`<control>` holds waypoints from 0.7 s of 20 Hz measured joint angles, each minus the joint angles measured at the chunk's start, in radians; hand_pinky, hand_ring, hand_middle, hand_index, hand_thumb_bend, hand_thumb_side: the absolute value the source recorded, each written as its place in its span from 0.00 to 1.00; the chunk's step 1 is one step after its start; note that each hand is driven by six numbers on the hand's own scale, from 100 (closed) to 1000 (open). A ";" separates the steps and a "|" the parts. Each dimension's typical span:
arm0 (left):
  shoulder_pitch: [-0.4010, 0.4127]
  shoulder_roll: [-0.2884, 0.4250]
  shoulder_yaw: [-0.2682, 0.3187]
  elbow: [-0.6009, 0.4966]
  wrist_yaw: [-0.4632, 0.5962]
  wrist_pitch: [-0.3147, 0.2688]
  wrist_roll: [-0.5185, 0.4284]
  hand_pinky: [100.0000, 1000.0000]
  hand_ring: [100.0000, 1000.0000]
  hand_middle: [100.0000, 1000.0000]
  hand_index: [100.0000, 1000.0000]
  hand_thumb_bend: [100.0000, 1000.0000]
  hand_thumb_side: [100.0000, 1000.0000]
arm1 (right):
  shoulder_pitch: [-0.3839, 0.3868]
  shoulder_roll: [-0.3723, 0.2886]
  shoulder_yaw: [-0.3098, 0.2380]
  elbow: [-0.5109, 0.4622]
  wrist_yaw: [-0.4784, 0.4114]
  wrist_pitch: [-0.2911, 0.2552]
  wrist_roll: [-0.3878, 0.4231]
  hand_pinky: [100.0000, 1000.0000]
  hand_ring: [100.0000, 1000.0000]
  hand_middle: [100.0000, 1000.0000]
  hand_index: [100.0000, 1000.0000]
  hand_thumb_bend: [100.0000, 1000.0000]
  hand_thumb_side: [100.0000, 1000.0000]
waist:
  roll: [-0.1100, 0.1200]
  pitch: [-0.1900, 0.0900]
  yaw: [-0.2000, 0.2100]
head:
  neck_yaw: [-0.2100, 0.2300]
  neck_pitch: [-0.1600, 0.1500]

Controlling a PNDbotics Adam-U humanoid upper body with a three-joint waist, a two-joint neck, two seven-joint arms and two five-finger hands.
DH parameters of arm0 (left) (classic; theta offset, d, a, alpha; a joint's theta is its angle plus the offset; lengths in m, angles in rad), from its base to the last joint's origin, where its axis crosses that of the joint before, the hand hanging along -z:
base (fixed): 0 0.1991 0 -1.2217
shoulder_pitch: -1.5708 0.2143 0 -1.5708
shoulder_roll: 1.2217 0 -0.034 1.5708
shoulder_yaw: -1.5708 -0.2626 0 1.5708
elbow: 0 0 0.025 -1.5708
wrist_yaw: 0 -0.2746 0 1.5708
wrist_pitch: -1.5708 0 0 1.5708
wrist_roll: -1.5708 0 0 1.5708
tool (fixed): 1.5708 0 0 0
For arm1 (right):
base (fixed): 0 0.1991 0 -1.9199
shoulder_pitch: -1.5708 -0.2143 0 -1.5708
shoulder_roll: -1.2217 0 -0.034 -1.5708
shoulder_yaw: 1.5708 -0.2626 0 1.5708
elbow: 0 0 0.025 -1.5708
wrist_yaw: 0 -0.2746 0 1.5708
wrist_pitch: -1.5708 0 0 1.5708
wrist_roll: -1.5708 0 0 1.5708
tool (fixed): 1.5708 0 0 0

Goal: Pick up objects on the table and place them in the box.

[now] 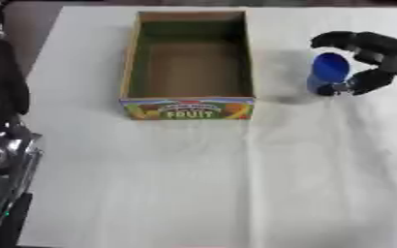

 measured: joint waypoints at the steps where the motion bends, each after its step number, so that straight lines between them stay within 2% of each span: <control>1: 0.000 0.000 0.000 0.000 0.000 0.000 0.000 0.88 0.71 0.93 0.87 0.35 0.81 | 0.000 0.000 0.000 0.003 0.004 0.000 0.000 1.00 0.98 0.96 0.96 0.63 0.78 | 0.000 0.000 0.000 | 0.000 -0.003; 10: -0.010 0.000 0.000 0.000 0.000 -0.001 -0.001 0.88 0.71 0.93 0.87 0.35 0.81 | -0.005 0.000 -0.013 0.019 0.035 0.006 -0.007 0.98 0.96 0.94 0.95 0.62 0.75 | -0.002 0.014 0.017 | 0.000 -0.015; 12: -0.012 0.000 0.000 0.000 0.000 -0.001 -0.001 0.88 0.71 0.93 0.87 0.35 0.81 | -0.005 0.000 -0.017 0.024 0.040 0.008 -0.009 0.90 0.92 0.91 0.95 0.62 0.74 | -0.005 0.016 0.020 | 0.000 -0.016; 14: -0.017 0.000 0.000 0.000 0.000 -0.002 -0.001 0.88 0.71 0.93 0.87 0.35 0.81 | -0.005 0.000 -0.018 0.029 0.042 0.009 -0.009 0.88 0.92 0.91 0.94 0.61 0.73 | -0.008 0.020 0.022 | 0.000 -0.017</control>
